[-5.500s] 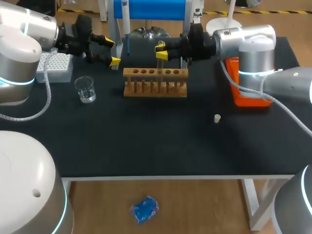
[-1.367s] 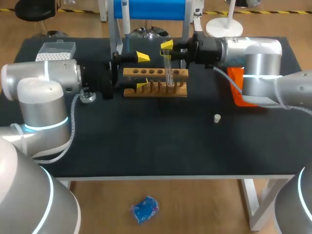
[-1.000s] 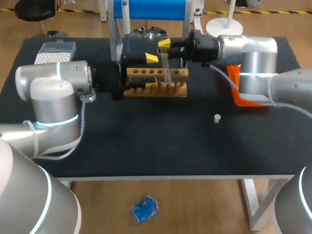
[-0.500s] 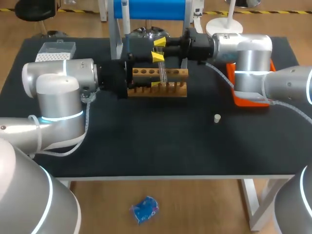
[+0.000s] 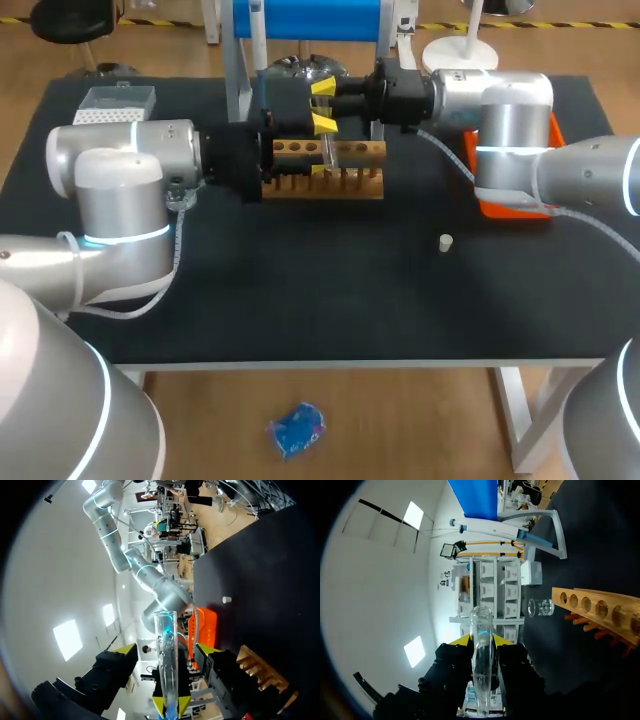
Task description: Invert the test tube, pick up the pipette, mount the tip to pipette, aspirate from beaker and dispense into the tube, eject the tip, return the pipette, and cap with the stopper.
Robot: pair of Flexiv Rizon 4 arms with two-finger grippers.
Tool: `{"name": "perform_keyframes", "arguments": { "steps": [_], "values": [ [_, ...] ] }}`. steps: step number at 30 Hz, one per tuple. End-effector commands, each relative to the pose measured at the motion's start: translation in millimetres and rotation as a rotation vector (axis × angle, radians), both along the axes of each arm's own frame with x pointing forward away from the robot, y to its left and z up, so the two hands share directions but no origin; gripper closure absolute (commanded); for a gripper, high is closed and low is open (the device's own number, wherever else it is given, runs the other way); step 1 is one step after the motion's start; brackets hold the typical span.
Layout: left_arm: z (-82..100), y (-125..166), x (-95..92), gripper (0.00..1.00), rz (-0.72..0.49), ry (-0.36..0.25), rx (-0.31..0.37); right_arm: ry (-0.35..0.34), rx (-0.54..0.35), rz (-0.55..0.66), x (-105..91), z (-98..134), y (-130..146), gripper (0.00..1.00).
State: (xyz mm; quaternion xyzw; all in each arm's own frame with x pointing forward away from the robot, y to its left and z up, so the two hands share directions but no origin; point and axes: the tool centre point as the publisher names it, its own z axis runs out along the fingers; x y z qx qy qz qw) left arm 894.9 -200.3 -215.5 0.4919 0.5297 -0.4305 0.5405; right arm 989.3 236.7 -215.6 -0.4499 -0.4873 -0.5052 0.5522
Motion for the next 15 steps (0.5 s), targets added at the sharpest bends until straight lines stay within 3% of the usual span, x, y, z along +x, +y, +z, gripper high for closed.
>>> {"name": "perform_keyframes", "arguments": {
  "steps": [1, 12, 15],
  "values": [
    [-1.7, -1.7, 0.4, 0.29, -0.004, 0.0, 0.002, -0.001, 0.001, 0.002, 1.5, -0.8, 1.0, 1.0],
    [-3.1, -2.7, 3.0, 0.53, -0.002, 0.005, -0.003, -0.004, -0.004, 0.008, 0.1, -0.6, 1.8, 1.0],
    [-3.3, -4.1, 3.2, 0.55, -0.006, 0.007, -0.003, -0.003, -0.006, 0.008, -0.4, -1.0, 1.5, 1.0]
  ]
}}
